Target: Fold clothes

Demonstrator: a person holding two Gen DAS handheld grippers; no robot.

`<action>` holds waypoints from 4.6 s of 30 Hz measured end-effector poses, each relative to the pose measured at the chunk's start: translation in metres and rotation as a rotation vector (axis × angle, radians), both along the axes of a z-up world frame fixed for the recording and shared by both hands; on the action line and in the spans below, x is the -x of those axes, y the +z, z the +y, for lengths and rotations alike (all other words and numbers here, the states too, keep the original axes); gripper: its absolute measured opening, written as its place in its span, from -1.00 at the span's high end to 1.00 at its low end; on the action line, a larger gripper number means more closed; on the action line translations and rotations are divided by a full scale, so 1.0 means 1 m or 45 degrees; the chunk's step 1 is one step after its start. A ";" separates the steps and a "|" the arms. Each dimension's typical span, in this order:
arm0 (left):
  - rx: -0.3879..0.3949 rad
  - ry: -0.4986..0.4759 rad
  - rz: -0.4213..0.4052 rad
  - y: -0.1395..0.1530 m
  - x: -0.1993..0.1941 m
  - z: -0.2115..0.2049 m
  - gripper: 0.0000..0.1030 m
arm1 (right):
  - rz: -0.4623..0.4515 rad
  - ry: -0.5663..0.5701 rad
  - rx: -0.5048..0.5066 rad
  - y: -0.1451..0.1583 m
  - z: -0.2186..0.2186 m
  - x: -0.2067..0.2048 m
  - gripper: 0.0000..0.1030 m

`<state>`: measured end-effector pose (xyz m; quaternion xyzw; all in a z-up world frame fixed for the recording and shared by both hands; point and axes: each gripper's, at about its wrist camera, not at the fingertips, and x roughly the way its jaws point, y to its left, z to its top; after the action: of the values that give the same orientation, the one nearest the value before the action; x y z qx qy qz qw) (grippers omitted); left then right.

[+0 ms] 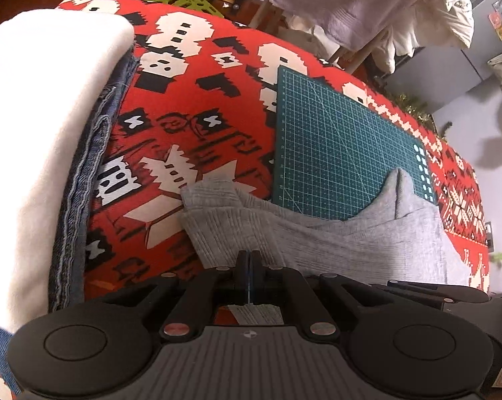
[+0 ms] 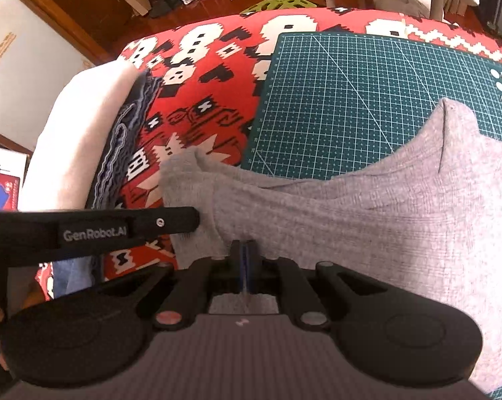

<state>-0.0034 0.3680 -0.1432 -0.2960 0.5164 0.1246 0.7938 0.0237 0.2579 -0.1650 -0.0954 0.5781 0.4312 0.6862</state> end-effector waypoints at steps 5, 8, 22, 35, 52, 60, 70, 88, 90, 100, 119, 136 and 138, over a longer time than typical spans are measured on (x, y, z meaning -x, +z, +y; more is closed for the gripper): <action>-0.025 -0.018 0.013 0.003 -0.002 -0.004 0.99 | -0.024 0.003 -0.009 0.008 -0.003 -0.001 0.93; -0.023 -0.015 0.012 0.009 0.000 -0.006 0.98 | -0.064 -0.015 -0.001 0.019 -0.011 -0.002 0.91; -0.154 -0.182 0.012 0.026 -0.004 -0.070 0.15 | -0.315 -0.137 0.173 0.036 -0.100 -0.015 -0.62; -0.274 -0.294 0.075 0.007 -0.034 -0.107 -0.28 | -0.357 -0.230 0.264 0.008 -0.137 -0.057 -0.99; -0.363 -0.375 0.206 -0.008 -0.059 -0.134 -0.96 | -0.289 -0.276 0.365 -0.013 -0.145 -0.072 -0.99; -0.337 -0.372 0.215 -0.013 -0.059 -0.132 -1.00 | -0.264 -0.265 0.399 -0.014 -0.143 -0.078 -0.99; -0.226 -0.251 0.234 0.007 -0.049 -0.112 -0.54 | -0.267 -0.240 0.370 0.021 -0.147 -0.085 -0.98; -0.233 -0.139 0.266 0.017 -0.050 -0.088 0.04 | -0.224 -0.199 0.213 0.017 -0.089 -0.100 0.80; -0.229 -0.138 0.278 0.015 -0.051 -0.087 0.04 | -0.197 -0.187 0.185 0.016 -0.086 -0.102 0.81; -0.214 -0.128 0.300 0.010 -0.051 -0.083 0.04 | -0.072 -0.151 0.172 0.003 -0.076 -0.102 0.88; -0.208 -0.133 0.298 0.006 -0.052 -0.082 0.04 | -0.012 -0.175 0.153 0.000 -0.079 -0.118 0.83; -0.179 -0.080 0.274 0.012 -0.044 -0.077 0.13 | -0.206 -0.116 0.117 0.025 -0.076 -0.096 0.90; -0.168 -0.066 0.274 0.013 -0.042 -0.075 0.15 | -0.284 -0.102 0.127 0.030 -0.072 -0.090 0.90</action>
<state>0.0387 0.2932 -0.1307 -0.2145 0.5969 0.1689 0.7544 0.1140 0.1858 -0.1347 -0.1536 0.5221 0.3610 0.7573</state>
